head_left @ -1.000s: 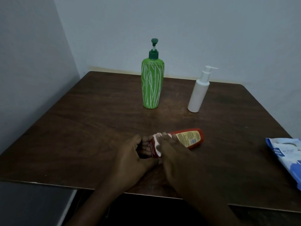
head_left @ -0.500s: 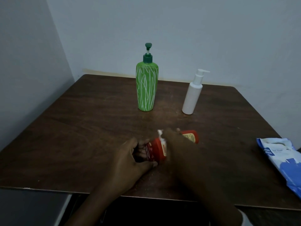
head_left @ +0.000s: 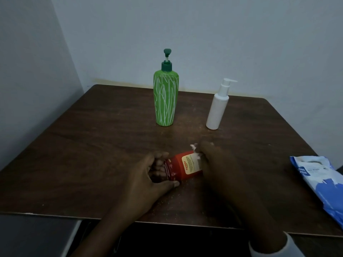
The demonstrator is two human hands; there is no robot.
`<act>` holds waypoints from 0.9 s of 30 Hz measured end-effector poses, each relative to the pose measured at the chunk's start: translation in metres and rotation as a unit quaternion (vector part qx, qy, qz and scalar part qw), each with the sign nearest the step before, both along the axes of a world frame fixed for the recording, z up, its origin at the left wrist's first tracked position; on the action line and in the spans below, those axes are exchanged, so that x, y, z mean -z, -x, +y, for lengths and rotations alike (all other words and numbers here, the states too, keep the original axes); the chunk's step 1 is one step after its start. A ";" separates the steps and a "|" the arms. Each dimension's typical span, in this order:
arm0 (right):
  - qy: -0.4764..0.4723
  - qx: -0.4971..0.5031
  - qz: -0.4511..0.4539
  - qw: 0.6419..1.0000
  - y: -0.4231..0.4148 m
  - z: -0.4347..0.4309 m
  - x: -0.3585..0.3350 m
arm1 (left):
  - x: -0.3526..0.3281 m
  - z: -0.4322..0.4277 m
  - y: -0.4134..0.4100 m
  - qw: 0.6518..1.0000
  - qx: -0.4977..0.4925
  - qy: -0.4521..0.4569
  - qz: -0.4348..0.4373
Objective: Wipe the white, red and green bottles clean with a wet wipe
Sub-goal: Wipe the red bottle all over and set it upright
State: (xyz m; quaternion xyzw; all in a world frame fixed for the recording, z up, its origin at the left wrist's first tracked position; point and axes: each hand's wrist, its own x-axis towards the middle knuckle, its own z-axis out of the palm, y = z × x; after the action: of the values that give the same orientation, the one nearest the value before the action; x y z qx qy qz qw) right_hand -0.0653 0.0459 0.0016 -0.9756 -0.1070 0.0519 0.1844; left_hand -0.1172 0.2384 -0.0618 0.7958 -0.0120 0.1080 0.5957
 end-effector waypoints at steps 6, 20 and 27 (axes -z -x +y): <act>0.031 -0.152 0.024 0.988 0.027 0.036 -0.008 | 0.002 0.000 0.002 1.000 -0.018 -0.020 -0.013; -0.076 -0.088 -0.142 0.983 0.024 -0.022 -0.003 | -0.007 0.002 -0.002 1.000 -0.016 -0.003 0.008; -0.047 -0.093 -0.141 0.985 0.015 -0.003 0.001 | -0.006 0.005 -0.006 1.000 -0.017 -0.010 0.015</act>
State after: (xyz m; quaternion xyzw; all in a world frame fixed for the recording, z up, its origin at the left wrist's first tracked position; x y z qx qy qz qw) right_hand -0.0807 0.0425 0.0006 -0.9492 -0.2244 -0.0742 0.2079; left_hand -0.1114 0.2430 -0.0560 0.8031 0.0089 0.1061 0.5862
